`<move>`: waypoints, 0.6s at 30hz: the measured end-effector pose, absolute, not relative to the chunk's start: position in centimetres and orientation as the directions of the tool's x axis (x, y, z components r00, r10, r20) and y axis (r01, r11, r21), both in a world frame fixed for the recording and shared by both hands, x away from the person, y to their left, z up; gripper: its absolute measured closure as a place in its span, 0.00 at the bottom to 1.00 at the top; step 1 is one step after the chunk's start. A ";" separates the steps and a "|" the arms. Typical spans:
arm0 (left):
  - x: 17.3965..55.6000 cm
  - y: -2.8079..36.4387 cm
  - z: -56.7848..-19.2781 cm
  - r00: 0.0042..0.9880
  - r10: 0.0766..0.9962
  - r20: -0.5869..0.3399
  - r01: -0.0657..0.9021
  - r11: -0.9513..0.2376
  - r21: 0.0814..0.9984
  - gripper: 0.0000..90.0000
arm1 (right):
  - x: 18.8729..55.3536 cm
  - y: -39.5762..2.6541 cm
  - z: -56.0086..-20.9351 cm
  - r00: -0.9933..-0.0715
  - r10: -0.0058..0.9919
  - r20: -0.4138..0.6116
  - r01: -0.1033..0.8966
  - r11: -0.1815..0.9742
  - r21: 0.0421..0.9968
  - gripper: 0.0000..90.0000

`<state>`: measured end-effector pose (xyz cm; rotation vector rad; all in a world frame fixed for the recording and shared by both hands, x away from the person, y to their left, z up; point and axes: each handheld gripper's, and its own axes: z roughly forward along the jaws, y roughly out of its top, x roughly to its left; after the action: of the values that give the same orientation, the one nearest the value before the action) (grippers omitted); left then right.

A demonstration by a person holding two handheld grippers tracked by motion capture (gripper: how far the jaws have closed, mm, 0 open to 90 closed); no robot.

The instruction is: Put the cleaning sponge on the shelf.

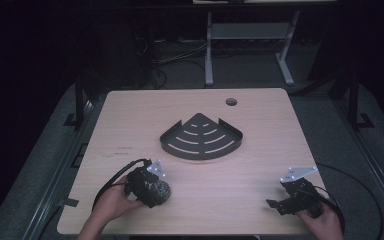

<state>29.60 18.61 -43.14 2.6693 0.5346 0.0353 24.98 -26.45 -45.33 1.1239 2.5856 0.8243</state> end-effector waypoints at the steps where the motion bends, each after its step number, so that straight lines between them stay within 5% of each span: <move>1: 29.6 18.6 -43.2 0.926 0.374 -0.056 0.364 -0.840 0.402 0.22 | 25.0 -26.5 -45.3 -0.689 0.724 0.035 0.610 0.554 0.566 0.17; 18: 30.2 18.6 -43.6 0.923 0.379 -0.072 0.377 -0.847 0.376 0.29 | 24.9 -26.6 -45.2 -0.691 0.723 0.031 0.606 0.555 0.570 0.17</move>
<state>30.19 18.58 -43.62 2.6931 0.5513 0.0064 24.92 -26.59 -45.24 1.1189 2.5827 0.8270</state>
